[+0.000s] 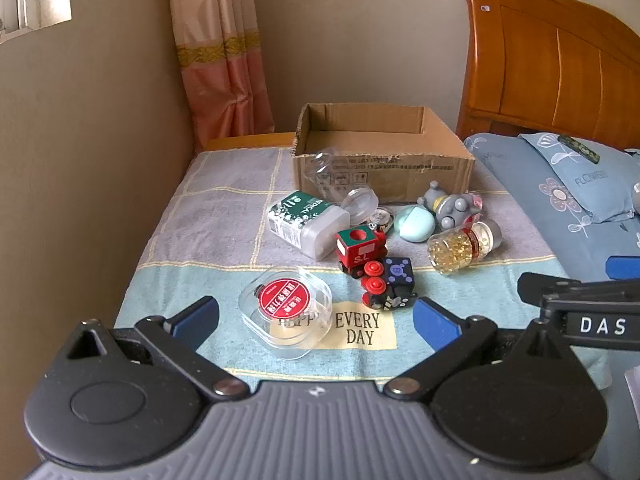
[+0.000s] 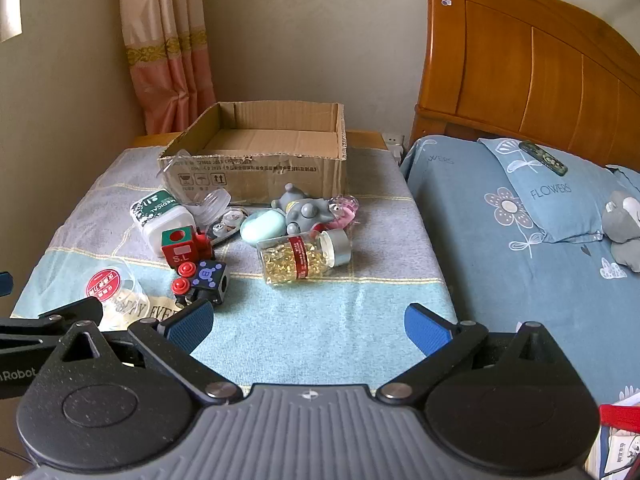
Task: Organize rigid objects
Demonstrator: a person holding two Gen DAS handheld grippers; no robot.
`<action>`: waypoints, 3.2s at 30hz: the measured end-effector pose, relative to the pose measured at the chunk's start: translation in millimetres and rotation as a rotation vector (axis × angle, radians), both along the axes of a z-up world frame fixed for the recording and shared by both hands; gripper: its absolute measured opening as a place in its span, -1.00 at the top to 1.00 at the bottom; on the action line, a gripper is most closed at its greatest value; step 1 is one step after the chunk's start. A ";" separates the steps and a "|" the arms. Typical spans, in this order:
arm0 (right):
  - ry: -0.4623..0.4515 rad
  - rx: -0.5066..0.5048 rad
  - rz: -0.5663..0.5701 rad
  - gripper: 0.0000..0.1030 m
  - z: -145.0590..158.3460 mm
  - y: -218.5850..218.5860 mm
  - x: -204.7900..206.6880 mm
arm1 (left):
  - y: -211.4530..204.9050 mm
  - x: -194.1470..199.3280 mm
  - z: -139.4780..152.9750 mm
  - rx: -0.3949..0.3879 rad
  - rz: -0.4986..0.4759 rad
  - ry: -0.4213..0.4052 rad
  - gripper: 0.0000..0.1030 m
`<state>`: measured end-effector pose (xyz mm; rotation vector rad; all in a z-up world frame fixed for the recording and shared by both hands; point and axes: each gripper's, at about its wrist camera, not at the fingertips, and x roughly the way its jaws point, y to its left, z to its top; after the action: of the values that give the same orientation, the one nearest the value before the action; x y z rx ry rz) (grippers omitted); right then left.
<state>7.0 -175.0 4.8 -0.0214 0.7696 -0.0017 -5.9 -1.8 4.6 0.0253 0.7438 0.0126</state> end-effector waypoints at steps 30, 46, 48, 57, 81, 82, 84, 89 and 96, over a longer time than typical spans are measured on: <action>-0.008 0.000 -0.001 -1.00 3.3 -0.7 -1.6 | -1.6 1.3 1.9 -0.007 -0.005 -0.010 -0.99; -0.015 -0.002 -0.005 -1.00 5.3 -0.3 -0.9 | -1.1 -0.1 1.5 -0.012 -0.008 -0.019 -0.99; -0.015 -0.005 -0.004 -1.00 5.7 -0.3 0.5 | -1.1 0.3 0.8 -0.011 -0.011 -0.019 -0.99; -0.016 -0.005 -0.004 -1.00 4.4 0.8 2.2 | 0.9 2.7 0.1 -0.011 -0.017 -0.025 -0.99; 0.013 -0.019 0.112 -1.00 -28.3 -7.5 29.7 | 20.9 26.7 -28.3 0.061 -0.106 0.030 -0.99; 0.023 -0.022 0.116 -1.00 -32.3 -9.3 32.2 | 24.6 28.2 -32.3 0.057 -0.112 0.043 -0.99; 0.042 -0.024 0.118 -1.00 -41.1 -14.3 38.2 | 30.4 31.7 -40.4 0.056 -0.123 0.070 -0.99; 0.100 -0.026 0.118 -1.00 -63.6 -23.4 52.9 | 39.8 41.2 -64.2 0.053 -0.148 0.141 -0.99; 0.140 -0.021 0.144 -1.00 -89.2 -26.6 70.1 | 47.5 58.9 -91.0 0.005 -0.165 0.219 -0.99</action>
<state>77.1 -201.6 -84.4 -0.0976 0.9063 0.1300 53.1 45.7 -86.5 0.0938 0.9590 -0.1474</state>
